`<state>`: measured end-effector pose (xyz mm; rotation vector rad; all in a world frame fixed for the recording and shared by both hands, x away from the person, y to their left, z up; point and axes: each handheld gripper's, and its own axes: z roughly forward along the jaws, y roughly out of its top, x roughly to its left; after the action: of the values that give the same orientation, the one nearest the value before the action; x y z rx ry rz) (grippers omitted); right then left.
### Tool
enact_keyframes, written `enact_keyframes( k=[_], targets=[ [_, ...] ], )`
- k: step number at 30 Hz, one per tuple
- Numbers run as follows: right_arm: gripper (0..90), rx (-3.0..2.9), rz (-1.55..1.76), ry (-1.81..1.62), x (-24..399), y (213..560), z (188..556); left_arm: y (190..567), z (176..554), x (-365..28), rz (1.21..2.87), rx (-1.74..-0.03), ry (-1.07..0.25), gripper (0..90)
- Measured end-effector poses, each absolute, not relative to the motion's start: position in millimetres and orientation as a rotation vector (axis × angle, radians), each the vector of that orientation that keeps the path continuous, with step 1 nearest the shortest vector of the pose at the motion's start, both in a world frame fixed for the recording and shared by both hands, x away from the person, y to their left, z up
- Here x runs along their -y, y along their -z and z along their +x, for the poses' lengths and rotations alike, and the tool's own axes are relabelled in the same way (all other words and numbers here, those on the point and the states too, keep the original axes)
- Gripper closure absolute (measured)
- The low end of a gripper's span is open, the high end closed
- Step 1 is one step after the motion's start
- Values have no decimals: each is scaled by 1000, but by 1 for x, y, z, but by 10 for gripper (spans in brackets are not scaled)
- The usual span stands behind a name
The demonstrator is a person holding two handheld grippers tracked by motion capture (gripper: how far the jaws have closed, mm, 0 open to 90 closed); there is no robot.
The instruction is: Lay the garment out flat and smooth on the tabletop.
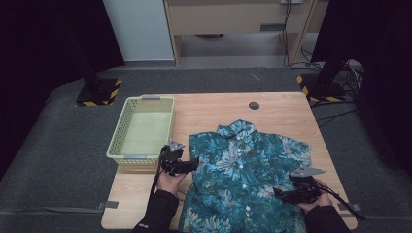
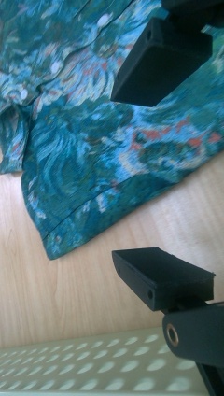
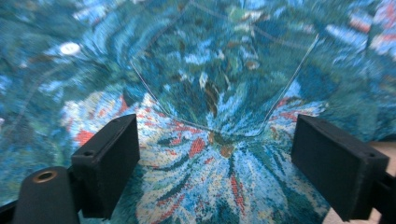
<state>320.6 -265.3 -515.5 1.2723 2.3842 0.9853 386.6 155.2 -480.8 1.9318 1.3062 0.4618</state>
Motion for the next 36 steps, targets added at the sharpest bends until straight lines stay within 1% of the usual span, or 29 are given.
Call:
enact_keyframes(
  k=[3,8,14,17,24,32,36],
  targets=[
    [129,-2408,1295,-930,263,520,324,482,394,-154,1922,-1316,-471,208],
    [120,-2404,1254,-888,259,526,323,486,407,-153,1928,-1326,-491,223],
    [51,-2378,1237,-894,256,531,326,490,419,-150,1927,-1331,-503,232],
    [39,-2374,1232,-905,255,532,330,492,425,-148,1930,-1340,-510,243],
    [39,-2373,1209,-930,254,534,337,504,437,-145,1943,-1381,-511,281],
    [37,-2362,1212,-937,254,534,340,518,444,-146,1949,-1445,-499,296],
    [36,-2360,1212,-938,254,535,341,522,445,-147,1938,-1468,-480,341]
  ],
)
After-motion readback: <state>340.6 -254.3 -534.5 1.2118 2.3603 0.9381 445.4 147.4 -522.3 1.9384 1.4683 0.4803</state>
